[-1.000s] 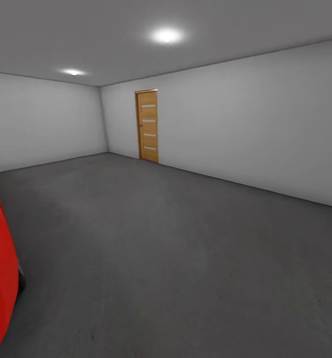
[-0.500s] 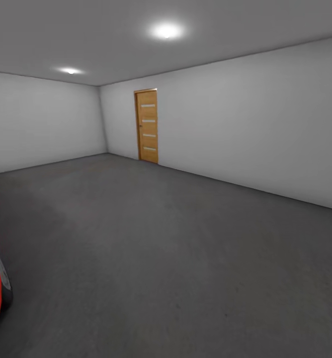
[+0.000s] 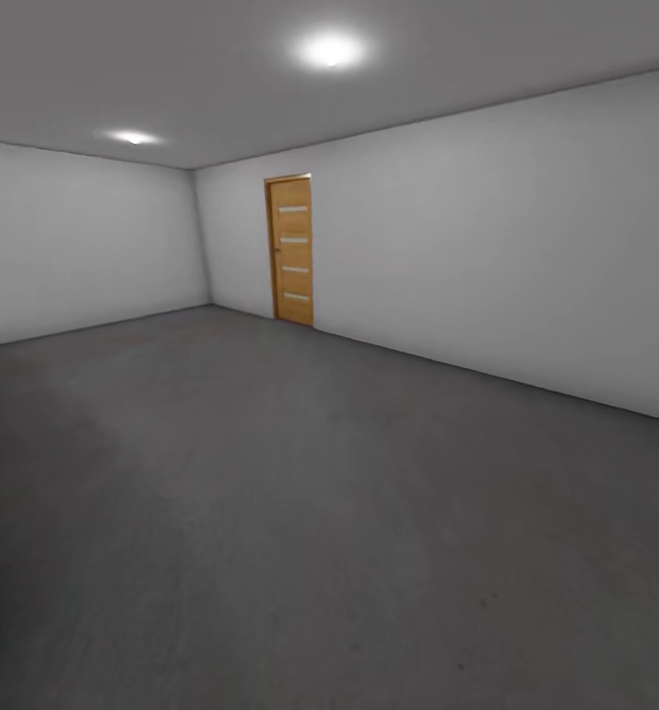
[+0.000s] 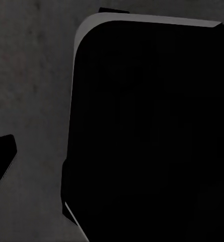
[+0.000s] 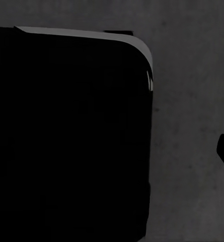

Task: Move the two storage containers from the living room to the garage. In the garage, place one container on the floor and stack the other container on top of it (either order is fine).

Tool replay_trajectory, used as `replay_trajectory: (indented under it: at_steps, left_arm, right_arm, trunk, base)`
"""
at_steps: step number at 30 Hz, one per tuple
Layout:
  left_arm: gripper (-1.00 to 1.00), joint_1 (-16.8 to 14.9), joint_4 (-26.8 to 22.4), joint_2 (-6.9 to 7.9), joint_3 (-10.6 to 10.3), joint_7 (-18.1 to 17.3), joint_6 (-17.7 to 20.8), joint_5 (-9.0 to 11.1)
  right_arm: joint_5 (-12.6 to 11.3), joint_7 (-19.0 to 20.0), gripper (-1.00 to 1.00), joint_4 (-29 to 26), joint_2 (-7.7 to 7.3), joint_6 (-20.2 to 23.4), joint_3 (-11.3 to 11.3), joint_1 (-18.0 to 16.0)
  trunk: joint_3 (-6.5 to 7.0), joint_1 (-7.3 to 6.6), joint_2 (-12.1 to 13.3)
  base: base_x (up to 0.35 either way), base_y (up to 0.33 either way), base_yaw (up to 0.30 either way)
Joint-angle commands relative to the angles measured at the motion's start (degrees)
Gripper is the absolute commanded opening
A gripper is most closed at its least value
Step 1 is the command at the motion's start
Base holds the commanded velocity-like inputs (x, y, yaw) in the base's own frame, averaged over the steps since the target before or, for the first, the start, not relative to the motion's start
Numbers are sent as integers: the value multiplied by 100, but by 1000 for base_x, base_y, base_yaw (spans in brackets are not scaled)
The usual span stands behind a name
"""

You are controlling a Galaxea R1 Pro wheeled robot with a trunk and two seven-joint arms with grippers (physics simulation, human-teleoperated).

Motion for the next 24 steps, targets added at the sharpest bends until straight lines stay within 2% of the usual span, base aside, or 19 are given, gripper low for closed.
replay_trajectory:
  at_steps: [1, 11, 15, 16, 19, 24]
  left_arm:
    - [100, 0, -2, -1, 3, 4, -12, 44]
    - [100, 0, -2, -1, 7, 12, -16, 48]
    - [100, 0, -2, -1, 7, 13, -23, 207]
    - [100, 0, -2, -1, 3, 13, -27, 319]
    - [100, 0, -2, -1, -1, 13, -29, 401]
    - [100, 0, -2, -1, -1, 13, -29, 418]
  right_arm:
    - [1, -1, 100, 8, -4, -30, 1, -2]
    - [-10, -1, 100, 8, -13, -32, -26, -2]
    - [-19, -1, 100, 8, -9, -17, -36, -2]
    - [-16, -1, 100, 8, -8, -28, -38, -2]
    - [-17, -1, 100, 8, -14, -36, -43, -2]
    - [-11, -1, 100, 9, -13, -37, -39, -2]
  trunk:
    - [-4, 4, -2]
    - [-4, 4, -2]
    - [-4, 4, -2]
    - [-4, 4, -2]
    - [-4, 4, -2]
    - [-4, 4, -2]
  base:
    - [326, 0, 0]
    - [326, 0, 0]
    - [326, 0, 0]
    - [326, 0, 46]
    - [326, 0, 181]
    - [326, 0, 251]
